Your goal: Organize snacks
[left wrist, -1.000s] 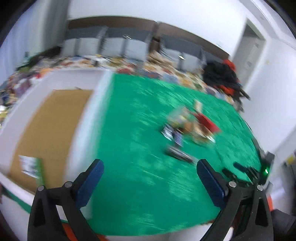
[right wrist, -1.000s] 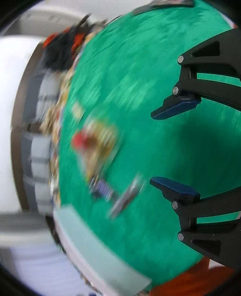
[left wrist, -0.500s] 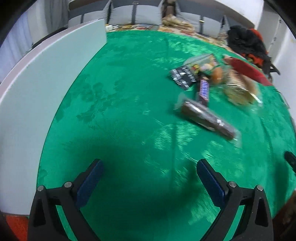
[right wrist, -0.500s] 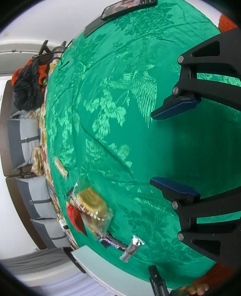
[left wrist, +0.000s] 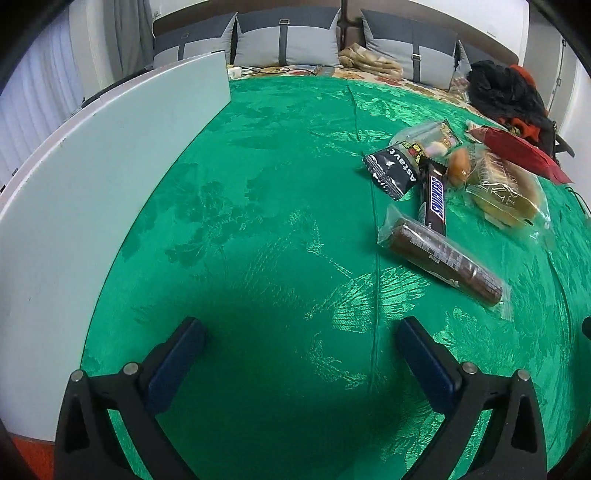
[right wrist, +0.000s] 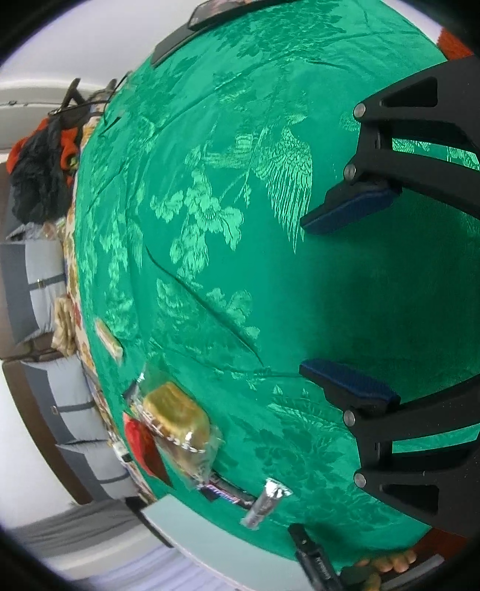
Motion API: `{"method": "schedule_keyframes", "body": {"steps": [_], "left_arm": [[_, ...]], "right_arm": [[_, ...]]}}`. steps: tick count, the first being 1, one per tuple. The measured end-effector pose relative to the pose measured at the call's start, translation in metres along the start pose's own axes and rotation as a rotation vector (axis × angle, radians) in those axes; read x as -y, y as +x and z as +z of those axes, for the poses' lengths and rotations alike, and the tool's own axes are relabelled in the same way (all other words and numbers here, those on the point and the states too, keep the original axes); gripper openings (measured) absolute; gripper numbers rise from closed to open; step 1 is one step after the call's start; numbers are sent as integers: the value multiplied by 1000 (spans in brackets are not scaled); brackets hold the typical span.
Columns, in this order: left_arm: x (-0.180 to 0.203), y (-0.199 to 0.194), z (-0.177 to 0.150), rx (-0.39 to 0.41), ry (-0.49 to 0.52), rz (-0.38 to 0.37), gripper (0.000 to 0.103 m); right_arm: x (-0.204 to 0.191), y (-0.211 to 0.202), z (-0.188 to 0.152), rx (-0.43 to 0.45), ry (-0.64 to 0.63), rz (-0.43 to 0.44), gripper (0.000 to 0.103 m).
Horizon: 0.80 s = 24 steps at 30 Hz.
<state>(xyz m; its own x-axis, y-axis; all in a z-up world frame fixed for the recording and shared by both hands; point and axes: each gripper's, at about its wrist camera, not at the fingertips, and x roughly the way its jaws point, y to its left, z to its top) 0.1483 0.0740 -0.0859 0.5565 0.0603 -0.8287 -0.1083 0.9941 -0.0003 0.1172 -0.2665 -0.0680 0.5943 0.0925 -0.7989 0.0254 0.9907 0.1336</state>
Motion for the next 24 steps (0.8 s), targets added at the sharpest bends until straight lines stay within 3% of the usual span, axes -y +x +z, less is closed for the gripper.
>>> {"method": "schedule_keyframes", "body": {"steps": [9,16,24], "left_arm": [[0,-1,-1,4,1,1,103],[0,-1,-1,5,1,1,103],[0,-1,-2,5,1,1,103]], "right_arm": [[-5,2,-3,-7,-35,-4,83],[-18,7,-7,-27,-122,-60,90],[-19,8,-7,-24,-121,-62,91]]}}
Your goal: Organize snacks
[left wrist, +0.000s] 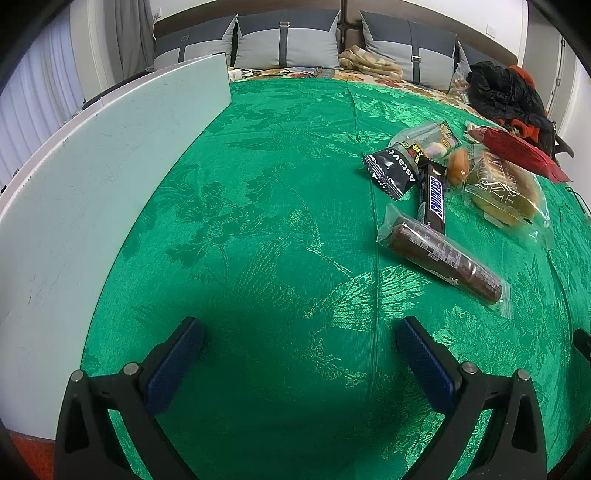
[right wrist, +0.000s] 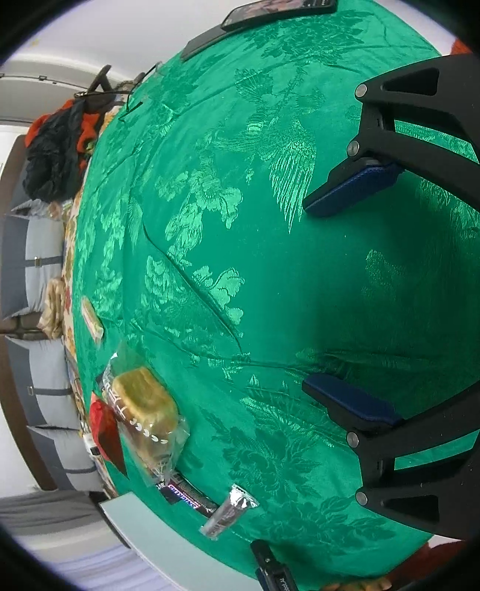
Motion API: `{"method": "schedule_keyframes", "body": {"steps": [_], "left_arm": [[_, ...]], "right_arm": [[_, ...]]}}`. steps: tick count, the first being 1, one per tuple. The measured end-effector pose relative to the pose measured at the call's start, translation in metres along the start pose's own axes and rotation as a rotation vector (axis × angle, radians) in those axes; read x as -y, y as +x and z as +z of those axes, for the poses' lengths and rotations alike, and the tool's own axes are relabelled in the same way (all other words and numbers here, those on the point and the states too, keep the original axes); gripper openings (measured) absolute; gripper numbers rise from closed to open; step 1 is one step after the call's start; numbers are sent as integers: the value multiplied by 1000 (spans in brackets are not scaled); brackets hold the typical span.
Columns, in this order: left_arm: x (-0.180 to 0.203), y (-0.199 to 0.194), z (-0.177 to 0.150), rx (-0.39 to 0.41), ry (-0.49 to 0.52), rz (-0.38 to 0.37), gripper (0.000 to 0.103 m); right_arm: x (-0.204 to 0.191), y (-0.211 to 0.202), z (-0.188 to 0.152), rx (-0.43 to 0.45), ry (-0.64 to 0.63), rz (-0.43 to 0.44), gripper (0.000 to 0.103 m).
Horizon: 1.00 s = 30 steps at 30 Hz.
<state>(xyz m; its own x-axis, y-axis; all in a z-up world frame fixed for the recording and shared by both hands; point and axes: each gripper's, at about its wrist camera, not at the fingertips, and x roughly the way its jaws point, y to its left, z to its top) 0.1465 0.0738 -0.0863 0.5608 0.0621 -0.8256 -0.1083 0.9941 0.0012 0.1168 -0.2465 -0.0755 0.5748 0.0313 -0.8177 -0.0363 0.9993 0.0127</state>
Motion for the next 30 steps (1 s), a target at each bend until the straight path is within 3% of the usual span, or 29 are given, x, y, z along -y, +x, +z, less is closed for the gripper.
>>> {"method": "schedule_keyframes", "body": {"steps": [30], "left_arm": [[0,0,-1,3,0,0,103]], "right_arm": [[-2,0,0,5,8,-12,93]]}}
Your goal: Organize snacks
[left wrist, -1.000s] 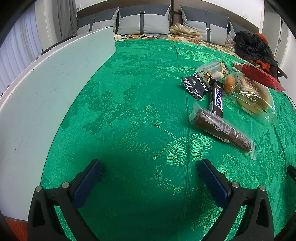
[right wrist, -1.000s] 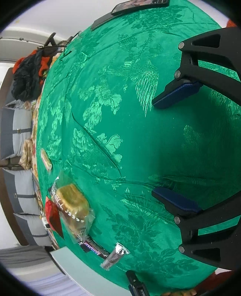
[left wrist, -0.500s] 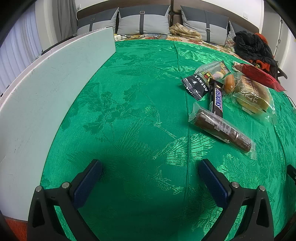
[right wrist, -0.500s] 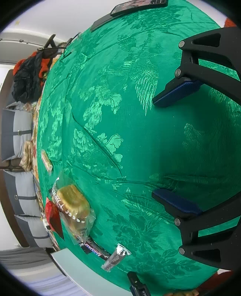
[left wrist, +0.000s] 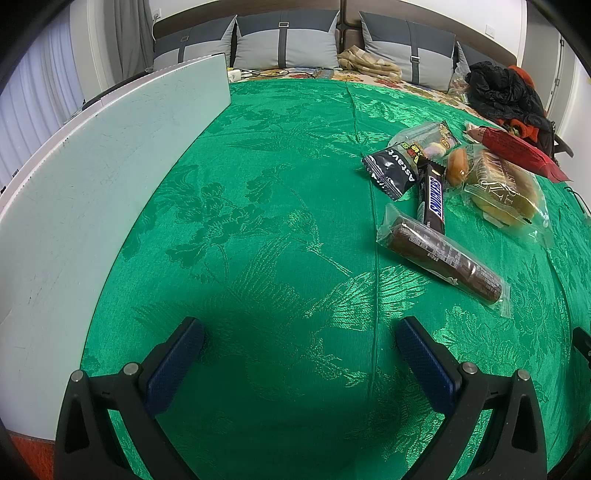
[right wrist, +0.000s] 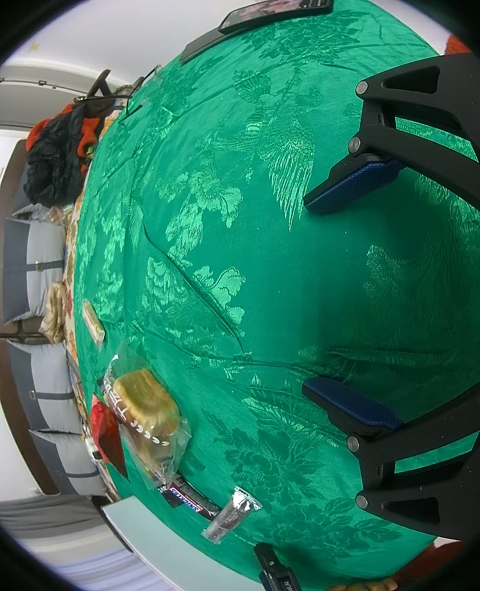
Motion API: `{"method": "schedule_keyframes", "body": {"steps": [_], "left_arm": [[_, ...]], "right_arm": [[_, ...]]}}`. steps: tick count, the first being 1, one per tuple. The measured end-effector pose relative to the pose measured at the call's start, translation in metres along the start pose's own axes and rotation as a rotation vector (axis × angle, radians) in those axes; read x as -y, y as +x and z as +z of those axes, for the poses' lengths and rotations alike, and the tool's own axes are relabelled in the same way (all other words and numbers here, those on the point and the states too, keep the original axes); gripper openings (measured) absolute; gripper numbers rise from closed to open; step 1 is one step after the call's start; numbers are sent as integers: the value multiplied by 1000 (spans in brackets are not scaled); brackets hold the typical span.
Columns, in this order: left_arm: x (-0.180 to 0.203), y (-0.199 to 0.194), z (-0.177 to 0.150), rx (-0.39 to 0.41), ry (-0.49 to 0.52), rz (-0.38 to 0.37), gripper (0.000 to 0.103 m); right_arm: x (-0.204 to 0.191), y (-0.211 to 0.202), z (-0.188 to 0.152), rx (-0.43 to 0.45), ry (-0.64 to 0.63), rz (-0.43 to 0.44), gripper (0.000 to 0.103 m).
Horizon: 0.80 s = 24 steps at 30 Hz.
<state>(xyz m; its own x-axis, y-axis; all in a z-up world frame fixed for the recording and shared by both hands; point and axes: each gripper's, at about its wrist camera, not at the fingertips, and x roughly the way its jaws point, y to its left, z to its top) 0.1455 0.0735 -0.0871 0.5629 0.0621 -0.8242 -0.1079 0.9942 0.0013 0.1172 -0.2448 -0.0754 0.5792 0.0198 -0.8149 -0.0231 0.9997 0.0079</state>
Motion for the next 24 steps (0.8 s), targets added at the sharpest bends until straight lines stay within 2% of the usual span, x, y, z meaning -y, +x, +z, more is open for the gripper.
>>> {"method": "schedule_keyframes", "body": {"steps": [20,24], "left_arm": [[0,-1,-1,0,-1,0,103],[0,-6,-1,-34,-12,10,103]], "right_arm": [[1,-1,1,7,3,-3,93],[1,-1,0,9,4,-4,93]]}}
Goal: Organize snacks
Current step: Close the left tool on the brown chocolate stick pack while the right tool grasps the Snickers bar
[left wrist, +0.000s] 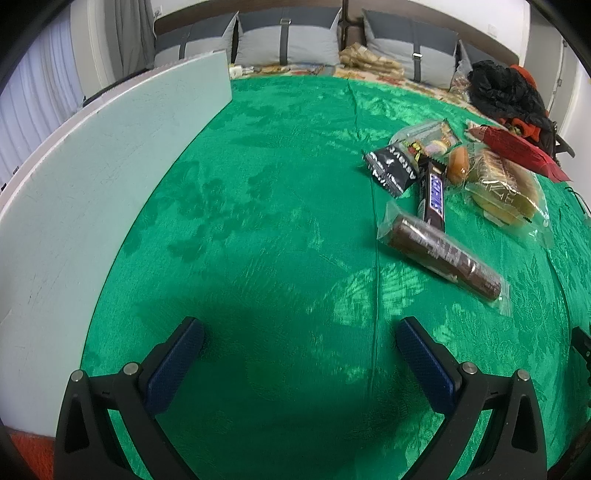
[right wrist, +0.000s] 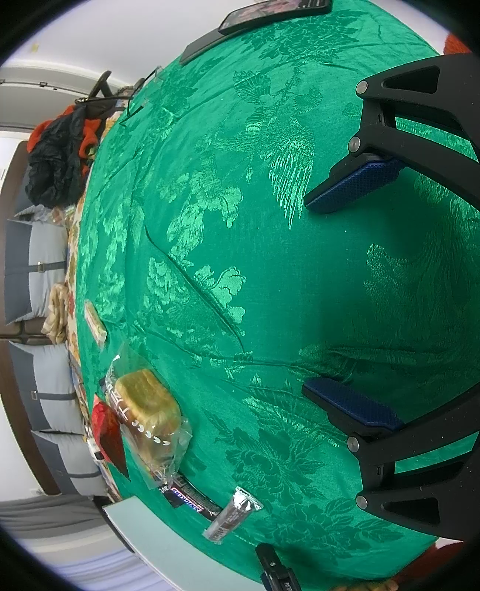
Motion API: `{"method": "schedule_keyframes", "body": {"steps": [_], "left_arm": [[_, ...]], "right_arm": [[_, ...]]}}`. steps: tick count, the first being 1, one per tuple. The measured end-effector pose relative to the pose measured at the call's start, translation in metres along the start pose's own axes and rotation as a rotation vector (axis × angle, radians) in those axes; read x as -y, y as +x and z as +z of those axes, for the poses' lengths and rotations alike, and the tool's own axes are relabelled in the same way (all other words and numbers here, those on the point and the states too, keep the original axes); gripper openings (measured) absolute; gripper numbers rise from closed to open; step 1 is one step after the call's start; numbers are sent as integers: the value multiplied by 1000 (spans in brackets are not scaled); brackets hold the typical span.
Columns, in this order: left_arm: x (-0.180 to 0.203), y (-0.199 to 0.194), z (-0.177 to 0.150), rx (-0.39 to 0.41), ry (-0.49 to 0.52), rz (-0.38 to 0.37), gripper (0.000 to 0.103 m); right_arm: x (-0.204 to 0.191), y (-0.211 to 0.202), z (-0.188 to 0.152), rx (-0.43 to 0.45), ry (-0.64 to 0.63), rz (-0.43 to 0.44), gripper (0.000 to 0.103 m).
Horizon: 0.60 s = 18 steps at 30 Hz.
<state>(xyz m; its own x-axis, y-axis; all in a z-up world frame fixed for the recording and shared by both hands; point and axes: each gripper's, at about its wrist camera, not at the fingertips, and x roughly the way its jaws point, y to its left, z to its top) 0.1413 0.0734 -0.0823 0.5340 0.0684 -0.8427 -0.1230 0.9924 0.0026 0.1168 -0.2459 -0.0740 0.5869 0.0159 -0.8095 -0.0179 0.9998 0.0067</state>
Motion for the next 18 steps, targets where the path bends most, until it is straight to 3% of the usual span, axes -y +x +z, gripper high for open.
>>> {"method": "schedule_keyframes", "body": {"steps": [2,7,9,14,18], "left_arm": [[1,-9,-2,-46,-50,26,101],[40,-38,13,9,-77,-76,101],[59,-38,25,8,-76,-67,101],[98,-17,44,-2,-126,105,101],[109,8,35,-53,-92,208,102]], "right_arm": [[0,-1,-1,5,0,-1,93],[-1,0,-1,7,0,-3,95],[0,-1,-2,7,3,-4,95],[-1,-1,-3,7,-1,-2,95],[-1,-1,-3,7,-4,0,95]]}}
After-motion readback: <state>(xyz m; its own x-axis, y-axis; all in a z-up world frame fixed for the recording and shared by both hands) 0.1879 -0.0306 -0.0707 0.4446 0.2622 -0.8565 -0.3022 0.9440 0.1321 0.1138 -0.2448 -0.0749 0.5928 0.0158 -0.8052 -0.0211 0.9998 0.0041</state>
